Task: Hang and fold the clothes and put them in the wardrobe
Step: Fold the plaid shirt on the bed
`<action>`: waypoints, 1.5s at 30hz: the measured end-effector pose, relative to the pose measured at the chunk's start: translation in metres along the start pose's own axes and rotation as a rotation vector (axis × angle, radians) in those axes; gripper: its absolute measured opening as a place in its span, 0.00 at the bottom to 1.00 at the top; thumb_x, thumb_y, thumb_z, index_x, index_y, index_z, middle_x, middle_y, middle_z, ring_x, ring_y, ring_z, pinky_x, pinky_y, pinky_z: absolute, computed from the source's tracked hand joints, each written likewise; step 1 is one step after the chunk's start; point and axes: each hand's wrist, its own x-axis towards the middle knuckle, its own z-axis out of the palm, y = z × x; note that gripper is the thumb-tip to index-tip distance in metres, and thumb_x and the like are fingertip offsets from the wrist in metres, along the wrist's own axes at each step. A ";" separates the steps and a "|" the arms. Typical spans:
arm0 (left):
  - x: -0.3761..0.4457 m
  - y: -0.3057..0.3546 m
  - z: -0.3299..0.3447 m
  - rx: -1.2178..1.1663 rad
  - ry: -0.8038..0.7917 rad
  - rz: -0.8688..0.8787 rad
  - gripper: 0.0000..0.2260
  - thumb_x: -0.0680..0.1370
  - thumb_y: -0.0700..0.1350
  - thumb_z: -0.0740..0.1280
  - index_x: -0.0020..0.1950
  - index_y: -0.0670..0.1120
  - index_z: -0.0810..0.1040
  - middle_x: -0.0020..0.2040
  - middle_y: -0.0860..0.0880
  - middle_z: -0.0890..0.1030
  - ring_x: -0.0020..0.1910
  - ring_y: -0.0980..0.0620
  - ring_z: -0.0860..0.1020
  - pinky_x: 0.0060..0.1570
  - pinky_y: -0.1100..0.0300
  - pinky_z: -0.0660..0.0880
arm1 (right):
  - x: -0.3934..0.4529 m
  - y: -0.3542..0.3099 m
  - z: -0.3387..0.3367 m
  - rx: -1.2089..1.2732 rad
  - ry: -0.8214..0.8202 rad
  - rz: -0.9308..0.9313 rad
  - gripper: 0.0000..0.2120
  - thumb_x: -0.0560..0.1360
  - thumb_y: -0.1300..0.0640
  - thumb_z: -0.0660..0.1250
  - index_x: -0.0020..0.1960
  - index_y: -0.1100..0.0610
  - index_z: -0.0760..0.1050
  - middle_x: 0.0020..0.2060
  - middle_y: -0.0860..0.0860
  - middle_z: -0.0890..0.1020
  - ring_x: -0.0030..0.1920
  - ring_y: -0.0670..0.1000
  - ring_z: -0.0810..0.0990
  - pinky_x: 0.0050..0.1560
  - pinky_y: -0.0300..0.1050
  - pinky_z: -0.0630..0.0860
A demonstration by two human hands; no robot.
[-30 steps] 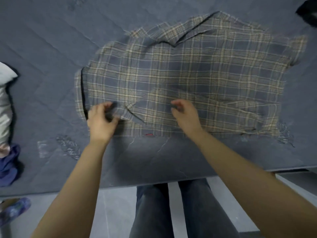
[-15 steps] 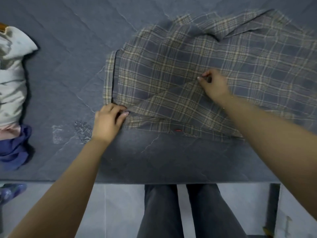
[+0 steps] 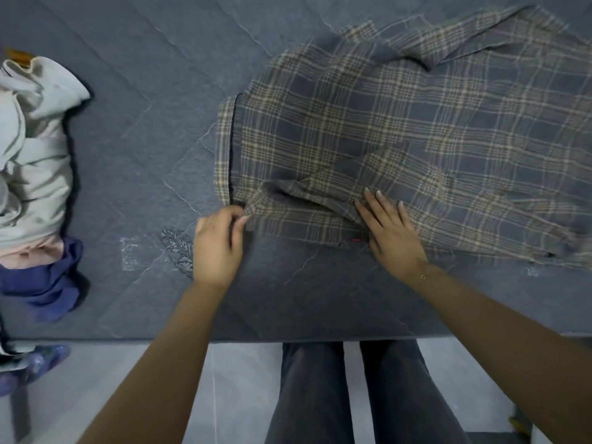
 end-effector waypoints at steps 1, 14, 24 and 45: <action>0.005 -0.004 -0.001 0.049 -0.043 0.004 0.02 0.80 0.43 0.65 0.50 0.45 0.74 0.40 0.45 0.80 0.42 0.51 0.71 0.44 0.56 0.64 | 0.000 0.000 0.002 0.003 0.013 0.006 0.38 0.76 0.66 0.64 0.80 0.53 0.49 0.79 0.50 0.45 0.79 0.53 0.44 0.77 0.59 0.43; 0.023 0.046 0.011 0.036 -0.260 -0.376 0.07 0.73 0.40 0.70 0.45 0.48 0.74 0.37 0.49 0.78 0.39 0.44 0.77 0.44 0.53 0.75 | -0.042 0.009 -0.025 0.372 0.185 -0.020 0.23 0.74 0.75 0.63 0.68 0.66 0.73 0.67 0.62 0.73 0.67 0.62 0.72 0.69 0.51 0.67; 0.019 0.131 0.091 -1.272 -0.248 -1.317 0.15 0.79 0.44 0.67 0.63 0.42 0.71 0.64 0.45 0.74 0.69 0.48 0.70 0.63 0.58 0.71 | -0.095 0.074 -0.017 2.269 0.532 1.170 0.21 0.83 0.55 0.59 0.73 0.62 0.64 0.67 0.57 0.74 0.68 0.55 0.73 0.70 0.49 0.69; -0.002 0.147 0.113 -1.413 0.027 -1.366 0.05 0.82 0.45 0.61 0.56 0.48 0.74 0.54 0.52 0.82 0.54 0.56 0.81 0.48 0.62 0.78 | -0.142 0.208 -0.047 2.128 0.906 1.143 0.08 0.78 0.57 0.64 0.40 0.51 0.72 0.34 0.47 0.74 0.35 0.45 0.74 0.41 0.37 0.77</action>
